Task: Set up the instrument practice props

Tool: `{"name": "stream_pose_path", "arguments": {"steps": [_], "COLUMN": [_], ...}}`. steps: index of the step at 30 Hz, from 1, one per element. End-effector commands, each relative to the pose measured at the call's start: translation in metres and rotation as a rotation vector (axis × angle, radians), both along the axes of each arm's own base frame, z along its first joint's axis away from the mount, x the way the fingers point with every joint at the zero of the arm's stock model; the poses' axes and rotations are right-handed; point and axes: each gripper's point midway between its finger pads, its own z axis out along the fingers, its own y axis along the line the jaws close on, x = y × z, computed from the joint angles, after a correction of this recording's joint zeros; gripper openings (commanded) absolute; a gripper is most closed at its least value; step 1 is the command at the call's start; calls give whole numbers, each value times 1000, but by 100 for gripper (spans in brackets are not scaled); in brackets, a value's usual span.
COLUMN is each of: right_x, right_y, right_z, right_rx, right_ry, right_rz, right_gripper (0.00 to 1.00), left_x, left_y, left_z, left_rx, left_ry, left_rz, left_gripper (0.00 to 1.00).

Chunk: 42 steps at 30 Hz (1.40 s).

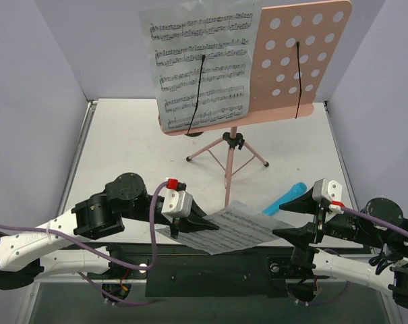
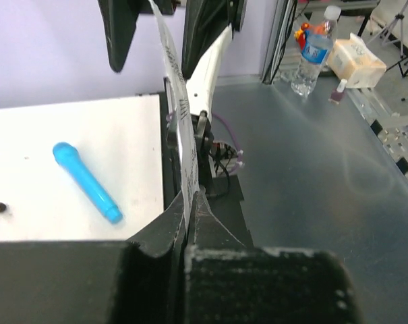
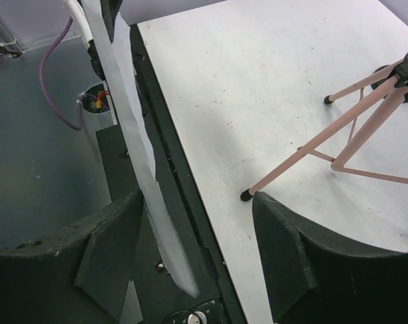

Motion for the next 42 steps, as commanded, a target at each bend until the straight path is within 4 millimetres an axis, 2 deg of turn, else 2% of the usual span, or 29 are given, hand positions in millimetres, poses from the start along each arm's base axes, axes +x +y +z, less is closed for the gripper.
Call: {"name": "stream_pose_path", "arguments": {"steps": [1, 5, 6, 7, 8, 9, 10, 11, 12, 15, 22, 25, 27, 28, 29, 30, 32, 39, 40, 41, 42], "right_x": [5, 5, 5, 6, 5, 5, 6, 8, 10, 12, 22, 39, 63, 69, 81, 88, 100, 117, 120, 121, 122], "right_y": [9, 14, 16, 20, 22, 27, 30, 31, 32, 34, 37, 29, 11, 4, -9, -16, -31, -57, -59, -58, -58], "right_z": [14, 18, 26, 23, 33, 26, 29, 36, 33, 39, 47, 51, 47, 50, 49, 48, 49, 92, 101, 107, 115], "right_rx": [94, 150, 193, 200, 258, 255, 289, 322, 327, 372, 427, 429, 389, 377, 352, 321, 266, 214, 210, 211, 213], "right_ry": [-1, 0, -5, -1, -11, -7, -20, -35, -38, -57, -86, -121, -157, -178, -183, -207, -228, -320, -355, -367, -394], "right_rz": [-24, -19, -18, -15, -10, 2, 2, -1, -9, -12, -53, -153, -314, -356, -457, -503, -603, -765, -778, -785, -784], "right_gripper": [61, 62, 61, 61, 62, 62, 62, 61, 62, 62, 61, 61, 61, 61, 61, 61, 61, 59, 59, 59, 59], "left_x": [4, 22, 27, 32, 35, 39, 42, 43, 46, 51, 58, 67, 77, 80, 83, 88, 99, 121, 125, 127, 131], "left_y": [1, 9, 9, 13, 14, 18, 20, 24, 26, 36, 44, 48, 49, 50, 48, 48, 45, 48, 43, 47, 38], "left_z": [26, 37, 42, 44, 50, 53, 59, 62, 67, 84, 110, 124, 132, 144, 142, 155, 161, 204, 204, 214, 212], "left_rx": [-101, -160, -184, -201, -233, -252, -281, -297, -315, -389, -488, -525, -515, -520, -489, -495, -459, -510, -504, -518, -501], "left_ry": [-8, -14, -10, -10, -6, -3, 2, 2, 4, 7, 29, 27, 5, -9, -39, -45, -89, -160, -165, -167, -169], "left_rz": [32, 151, 178, 214, 230, 257, 277, 290, 310, 351, 397, 454, 506, 523, 538, 562, 610, 734, 743, 755, 755], "left_gripper": [0, 0, 0, 0, 0, 0, 0, 0, 0, 0, 0, 0, 0, 0, 0, 0, 0, 0, 0, 0, 0]}}
